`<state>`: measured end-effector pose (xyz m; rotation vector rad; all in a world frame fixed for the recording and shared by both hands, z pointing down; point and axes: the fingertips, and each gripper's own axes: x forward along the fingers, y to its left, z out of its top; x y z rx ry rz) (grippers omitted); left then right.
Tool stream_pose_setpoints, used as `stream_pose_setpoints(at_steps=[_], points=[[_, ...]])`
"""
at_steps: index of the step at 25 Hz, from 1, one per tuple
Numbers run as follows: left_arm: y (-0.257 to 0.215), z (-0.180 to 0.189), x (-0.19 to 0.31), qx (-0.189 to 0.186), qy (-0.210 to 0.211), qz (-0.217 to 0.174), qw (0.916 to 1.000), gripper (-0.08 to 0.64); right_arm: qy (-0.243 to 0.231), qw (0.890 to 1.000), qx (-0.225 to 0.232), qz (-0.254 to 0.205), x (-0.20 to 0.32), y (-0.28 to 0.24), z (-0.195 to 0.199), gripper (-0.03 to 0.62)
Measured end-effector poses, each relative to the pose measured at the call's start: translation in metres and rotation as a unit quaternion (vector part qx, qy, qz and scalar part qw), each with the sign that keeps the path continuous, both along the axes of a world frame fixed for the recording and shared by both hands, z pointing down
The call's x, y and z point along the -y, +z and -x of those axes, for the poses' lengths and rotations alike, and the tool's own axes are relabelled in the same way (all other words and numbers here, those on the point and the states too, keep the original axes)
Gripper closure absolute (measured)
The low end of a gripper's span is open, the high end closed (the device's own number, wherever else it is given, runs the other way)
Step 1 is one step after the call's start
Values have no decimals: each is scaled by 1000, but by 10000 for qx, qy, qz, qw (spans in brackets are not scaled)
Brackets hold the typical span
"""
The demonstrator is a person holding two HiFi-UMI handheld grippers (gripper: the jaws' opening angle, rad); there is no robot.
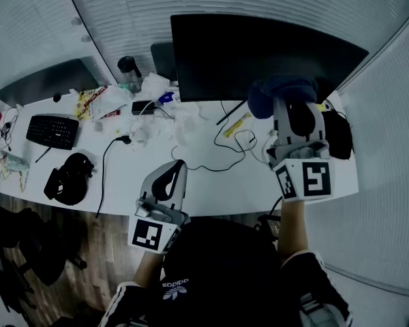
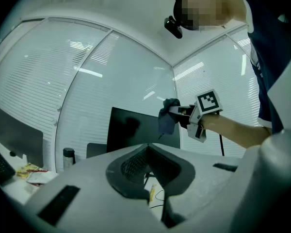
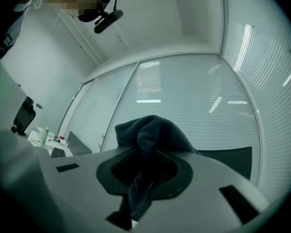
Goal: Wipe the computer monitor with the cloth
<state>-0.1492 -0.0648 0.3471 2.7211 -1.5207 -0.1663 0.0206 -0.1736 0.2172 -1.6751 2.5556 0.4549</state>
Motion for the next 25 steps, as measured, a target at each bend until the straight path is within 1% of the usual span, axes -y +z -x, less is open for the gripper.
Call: stream_pose_setpoints(at_steps=[2,7,10,16,20,25], points=[[-2,-20,-10,-3,58,-18,10000,555,45,10000,-17,59,-24,7,-27,543],[3,-70,-46,-47,90,97,9999,555,129,9990,58,431,-86,41,-85,543],[0,-100,-71,-121,187,-15,9998,555,100,9977,100,658,-123,61,-110,543],[7,-142,-123,-68,138,54,9999,555,-127,9955,125,934,-185,87,-142,543],[13,-160,-152,-91,62,126,9999,555,-103,9943,88,1054,-222,101,-164,543],[13,-174,-170,-5,185,112,9998,555,-10,9928,-108,1194,-246,117,-178,543]])
